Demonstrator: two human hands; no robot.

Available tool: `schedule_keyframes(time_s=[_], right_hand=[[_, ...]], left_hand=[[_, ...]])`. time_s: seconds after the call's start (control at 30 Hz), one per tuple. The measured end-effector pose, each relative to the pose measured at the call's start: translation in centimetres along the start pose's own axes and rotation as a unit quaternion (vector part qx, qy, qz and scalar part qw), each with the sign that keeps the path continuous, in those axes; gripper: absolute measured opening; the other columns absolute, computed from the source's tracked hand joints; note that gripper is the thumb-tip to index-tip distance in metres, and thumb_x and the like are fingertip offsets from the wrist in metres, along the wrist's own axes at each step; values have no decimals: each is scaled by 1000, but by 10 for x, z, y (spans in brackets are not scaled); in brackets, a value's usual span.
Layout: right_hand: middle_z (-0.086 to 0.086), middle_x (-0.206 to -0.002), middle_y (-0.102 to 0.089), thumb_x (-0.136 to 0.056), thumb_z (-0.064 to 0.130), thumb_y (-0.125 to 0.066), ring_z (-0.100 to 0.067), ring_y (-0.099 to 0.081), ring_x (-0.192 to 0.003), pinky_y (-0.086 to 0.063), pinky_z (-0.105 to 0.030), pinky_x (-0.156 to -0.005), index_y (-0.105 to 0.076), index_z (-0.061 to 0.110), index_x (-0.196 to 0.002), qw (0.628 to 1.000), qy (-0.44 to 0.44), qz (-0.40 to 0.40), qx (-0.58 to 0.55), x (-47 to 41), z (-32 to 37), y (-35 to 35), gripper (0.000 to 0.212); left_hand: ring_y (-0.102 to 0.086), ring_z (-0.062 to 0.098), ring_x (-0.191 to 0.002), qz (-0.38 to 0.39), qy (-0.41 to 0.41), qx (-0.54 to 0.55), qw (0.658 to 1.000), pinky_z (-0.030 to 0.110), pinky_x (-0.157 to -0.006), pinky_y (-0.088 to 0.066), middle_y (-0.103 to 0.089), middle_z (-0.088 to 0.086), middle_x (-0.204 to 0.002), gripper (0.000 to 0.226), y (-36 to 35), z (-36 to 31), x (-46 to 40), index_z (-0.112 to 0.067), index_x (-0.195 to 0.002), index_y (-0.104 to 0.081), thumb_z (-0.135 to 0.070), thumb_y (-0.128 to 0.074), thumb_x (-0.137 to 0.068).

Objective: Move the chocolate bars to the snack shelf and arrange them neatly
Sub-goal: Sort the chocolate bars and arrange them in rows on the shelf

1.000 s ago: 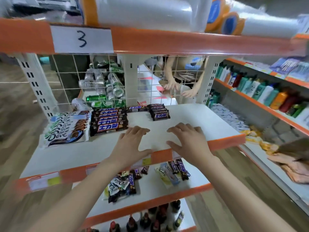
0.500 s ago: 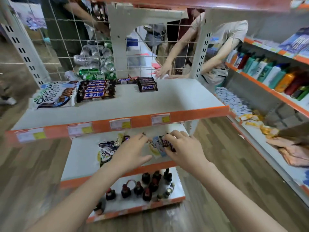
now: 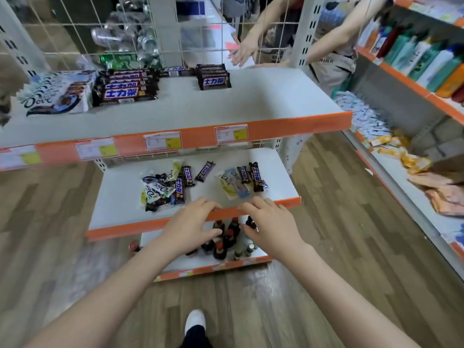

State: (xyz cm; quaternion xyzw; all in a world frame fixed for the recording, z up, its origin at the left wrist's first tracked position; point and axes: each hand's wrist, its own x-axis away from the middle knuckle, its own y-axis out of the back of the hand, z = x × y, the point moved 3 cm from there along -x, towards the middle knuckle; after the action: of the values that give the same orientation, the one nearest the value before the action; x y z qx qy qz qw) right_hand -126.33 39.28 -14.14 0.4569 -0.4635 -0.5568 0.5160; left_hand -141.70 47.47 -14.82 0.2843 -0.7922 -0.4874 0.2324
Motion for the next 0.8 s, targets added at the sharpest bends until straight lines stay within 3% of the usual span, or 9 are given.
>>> schedule_keyframes(time_s=[0.2, 0.4, 0.47, 0.63, 0.8], right_hand=[[7, -117, -51, -90, 38, -49, -18, -48, -108, -41, -30, -82, -48, 29, -123, 1000, -6, 18, -21, -13, -7, -29, 35], [6, -117, -53, -90, 37, -48, -18, -48, -108, -37, -28, -78, -50, 28, -122, 999, -19, 25, -36, -40, -26, -67, 33], [4, -115, -53, -90, 37, -50, -19, -49, -107, -35, -28, -74, -51, 26, -122, 998, -31, 24, -41, -53, -33, -84, 34], [5, -116, -55, -88, 34, -53, -22, -52, -106, -40, -33, -74, -52, 29, -121, 996, -50, 22, -63, -93, -53, -135, 34], [4, -132, -48, -87, 32, -54, -24, -47, -118, -43, -35, -83, -45, 32, -129, 995, -75, 17, -65, -137, -82, -180, 43]], left_hand=[[-48, 17, -117, 43, 21, -10, 999, 38, -95, -42, -48, 0, -127, 54, -23, 22, -25, -22, -131, -45, -44, -61, -85], [-48, 14, -112, 75, 33, 8, 997, 28, -89, -41, -49, -2, -121, 52, -65, 53, -61, -23, -128, -46, -41, -63, -83], [-50, 14, -110, 86, 40, 15, 995, 31, -89, -42, -48, -4, -119, 51, -81, 66, -73, -25, -127, -46, -40, -65, -82], [-52, 15, -104, 86, 33, 18, 996, 37, -87, -45, -49, -5, -112, 45, -118, 98, -119, -27, -121, -49, -39, -66, -81], [-48, 10, -112, 49, 41, 52, 997, 35, -93, -42, -46, -10, -120, 56, -150, 120, -180, -31, -125, -47, -56, -63, -77]])
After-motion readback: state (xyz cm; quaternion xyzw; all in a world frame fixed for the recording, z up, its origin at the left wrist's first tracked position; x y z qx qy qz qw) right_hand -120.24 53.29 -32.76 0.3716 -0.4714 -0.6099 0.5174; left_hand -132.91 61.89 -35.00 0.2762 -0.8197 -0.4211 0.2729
